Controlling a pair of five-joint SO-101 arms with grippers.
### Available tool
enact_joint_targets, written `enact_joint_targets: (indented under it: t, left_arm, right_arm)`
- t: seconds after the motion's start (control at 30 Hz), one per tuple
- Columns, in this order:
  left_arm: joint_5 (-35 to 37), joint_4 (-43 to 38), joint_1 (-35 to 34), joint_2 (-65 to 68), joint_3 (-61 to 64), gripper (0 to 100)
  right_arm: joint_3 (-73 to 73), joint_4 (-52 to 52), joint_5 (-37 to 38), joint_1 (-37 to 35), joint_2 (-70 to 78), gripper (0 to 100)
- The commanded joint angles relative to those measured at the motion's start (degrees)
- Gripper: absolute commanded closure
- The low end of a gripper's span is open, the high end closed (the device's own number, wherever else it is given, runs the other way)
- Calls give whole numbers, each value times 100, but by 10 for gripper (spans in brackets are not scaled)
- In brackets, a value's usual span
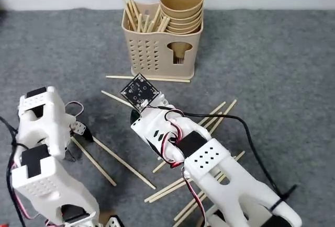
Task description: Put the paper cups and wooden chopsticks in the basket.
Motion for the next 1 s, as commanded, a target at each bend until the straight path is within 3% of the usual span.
enact_joint_targets:
  t: [0.0,0.13,0.3,0.67,0.87,0.97]
  left_arm:
    - [132,-88,255,220,66,717]
    - [132,-88,264,237,66,762]
    - [114,-97,264,237,-66,996]
    - [141,-88,290,176,-848,988]
    - [97,782,492,176,-3530,988]
    - [-519,1099,659,229,-5376,988]
  right_arm:
    - [-35,-136,44,-31,-215,920]
    - [-35,-136,44,-22,-215,920]
    - [-35,-136,44,-13,-215,920]
    - [-35,-136,44,-13,-215,920]
    - [-35,-136,44,-13,-215,920]
    - [-35,-136,44,-13,-215,920]
